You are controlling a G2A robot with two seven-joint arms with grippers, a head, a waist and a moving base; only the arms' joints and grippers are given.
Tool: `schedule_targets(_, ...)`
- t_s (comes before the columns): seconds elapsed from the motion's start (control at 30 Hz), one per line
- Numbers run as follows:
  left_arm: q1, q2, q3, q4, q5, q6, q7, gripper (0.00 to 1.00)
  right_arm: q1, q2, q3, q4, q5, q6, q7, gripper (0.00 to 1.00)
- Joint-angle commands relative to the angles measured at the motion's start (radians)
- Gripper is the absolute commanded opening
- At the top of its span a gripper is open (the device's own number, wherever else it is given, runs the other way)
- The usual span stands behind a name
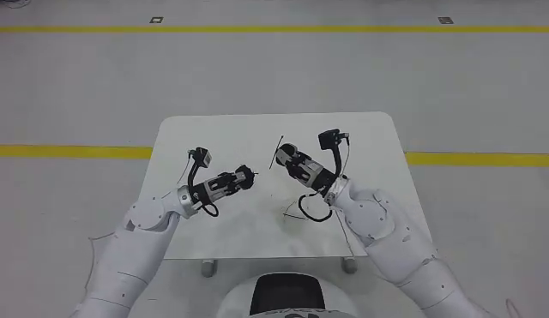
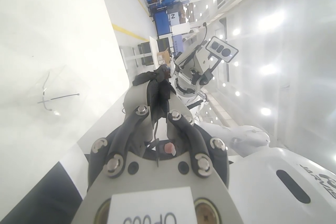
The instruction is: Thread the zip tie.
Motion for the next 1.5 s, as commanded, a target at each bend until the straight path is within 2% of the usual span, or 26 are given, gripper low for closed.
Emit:
schedule_targets(0.0,0.017,0.003,-0.008,-0.009,0.021,0.0,0.042,0.0,0.006,-0.004,-0.012,0.005,-0.022,0.018,-0.016,0.0)
schedule_targets(0.2,0.084,0.007,-0.021,-0.059,0.045,0.0,0.13,0.0,0.045,-0.022,-0.062,0.042,-0.069,0.063,-0.04,0.0)
schedule_targets(0.47,0.134,0.01,-0.024,-0.112,0.084,0.0,0.201,0.0,0.087,-0.041,-0.106,0.099,-0.062,0.059,-0.042,0.0)
schedule_targets(0.8,0.137,0.011,-0.021,-0.12,0.094,0.0,0.202,0.0,0.086,-0.041,-0.107,0.098,-0.075,0.06,-0.046,0.0)
schedule_targets(1.2,0.137,0.011,-0.021,-0.12,0.094,0.0,0.202,0.0,0.105,-0.058,-0.143,0.147,-0.126,0.009,-0.073,0.0)
schedule_targets(1.47,0.137,0.011,-0.021,-0.12,0.094,0.0,0.202,0.0,0.1,-0.063,-0.145,0.148,-0.157,-0.011,-0.094,0.0)
